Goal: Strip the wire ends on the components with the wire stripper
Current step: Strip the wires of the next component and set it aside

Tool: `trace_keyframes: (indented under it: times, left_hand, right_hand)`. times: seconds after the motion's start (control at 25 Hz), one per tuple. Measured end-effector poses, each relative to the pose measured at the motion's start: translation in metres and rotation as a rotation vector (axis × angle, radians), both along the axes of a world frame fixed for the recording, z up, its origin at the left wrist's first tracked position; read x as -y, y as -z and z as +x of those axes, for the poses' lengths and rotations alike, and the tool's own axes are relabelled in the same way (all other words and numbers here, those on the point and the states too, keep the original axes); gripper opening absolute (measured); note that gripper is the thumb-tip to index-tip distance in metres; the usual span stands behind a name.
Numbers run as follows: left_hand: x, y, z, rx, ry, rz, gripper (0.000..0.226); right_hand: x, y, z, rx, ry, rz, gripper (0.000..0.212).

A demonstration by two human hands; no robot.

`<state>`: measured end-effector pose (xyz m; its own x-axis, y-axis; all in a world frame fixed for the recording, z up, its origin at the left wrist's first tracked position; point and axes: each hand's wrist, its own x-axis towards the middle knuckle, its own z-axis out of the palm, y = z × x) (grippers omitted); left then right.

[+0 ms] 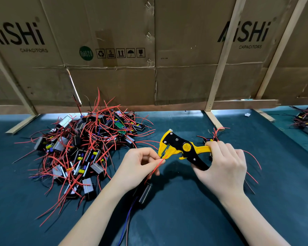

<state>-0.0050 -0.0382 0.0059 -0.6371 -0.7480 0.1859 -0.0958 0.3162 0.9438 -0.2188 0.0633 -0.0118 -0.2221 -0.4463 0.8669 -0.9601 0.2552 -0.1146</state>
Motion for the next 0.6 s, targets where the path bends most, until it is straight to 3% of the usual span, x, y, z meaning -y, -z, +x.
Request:
trace_keyframes:
  times: [0.28,0.6]
  left_hand:
    - [0.0013,-0.0007,-0.0002,0.003,0.001,0.061,0.021]
    - [0.0034,-0.0024,0.0036,0.06,0.027,-0.018,0.021]
  right_hand:
    - [0.0005,-0.001,0.0021,0.012,-0.014,-0.028,0.057]
    - [0.0006,0.0015,-0.0004,-0.019,-0.014,-0.01,0.045]
